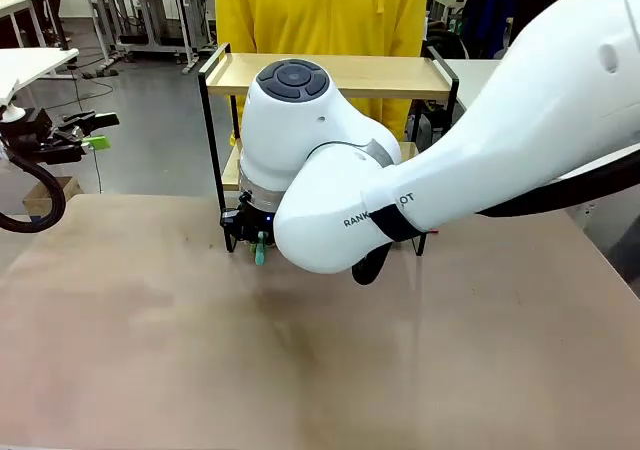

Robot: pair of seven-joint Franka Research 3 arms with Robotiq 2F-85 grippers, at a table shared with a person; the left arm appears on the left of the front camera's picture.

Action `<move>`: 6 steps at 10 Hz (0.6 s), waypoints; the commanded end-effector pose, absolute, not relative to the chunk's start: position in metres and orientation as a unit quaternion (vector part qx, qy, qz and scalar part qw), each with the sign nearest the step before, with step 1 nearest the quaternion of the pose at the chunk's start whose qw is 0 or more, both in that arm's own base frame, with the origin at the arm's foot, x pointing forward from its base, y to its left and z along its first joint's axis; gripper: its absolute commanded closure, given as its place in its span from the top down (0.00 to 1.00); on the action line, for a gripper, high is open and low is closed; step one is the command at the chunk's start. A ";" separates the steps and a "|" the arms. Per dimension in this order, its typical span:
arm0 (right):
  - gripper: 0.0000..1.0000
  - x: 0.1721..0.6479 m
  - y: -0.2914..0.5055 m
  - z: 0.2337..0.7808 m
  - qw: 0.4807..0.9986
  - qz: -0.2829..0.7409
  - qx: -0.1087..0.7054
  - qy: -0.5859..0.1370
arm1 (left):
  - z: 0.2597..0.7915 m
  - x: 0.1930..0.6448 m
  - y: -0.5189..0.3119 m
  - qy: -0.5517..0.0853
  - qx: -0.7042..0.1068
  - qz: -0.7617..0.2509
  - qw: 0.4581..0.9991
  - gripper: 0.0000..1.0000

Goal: Clean the shelf.
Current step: Clean the specific section of the Shelf indicated by the human with the Duster.

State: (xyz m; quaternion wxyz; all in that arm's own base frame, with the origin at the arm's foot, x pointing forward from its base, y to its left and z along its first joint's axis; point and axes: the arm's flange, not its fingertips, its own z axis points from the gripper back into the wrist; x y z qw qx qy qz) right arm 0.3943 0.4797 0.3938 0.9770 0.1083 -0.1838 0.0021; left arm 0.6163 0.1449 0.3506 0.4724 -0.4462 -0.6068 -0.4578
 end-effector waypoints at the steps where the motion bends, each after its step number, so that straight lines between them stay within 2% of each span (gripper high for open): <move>1: 0.13 0.414 0.483 0.388 0.983 -0.007 0.106 -0.148 | 0.353 0.614 0.144 -0.608 -0.443 -0.460 0.471 1.00; 4: 0.13 0.425 0.484 0.384 0.989 0.027 0.114 -0.087 | 0.353 0.614 0.144 -0.608 -0.443 -0.460 0.471 1.00; 5: 0.13 0.417 0.479 0.372 0.985 -0.006 0.109 -0.131 | 0.353 0.614 0.144 -0.608 -0.443 -0.460 0.471 1.00; 6: 0.13 0.417 0.479 0.372 0.985 -0.006 0.109 -0.131 | 0.353 0.614 0.144 -0.608 -0.443 -0.460 0.471 1.00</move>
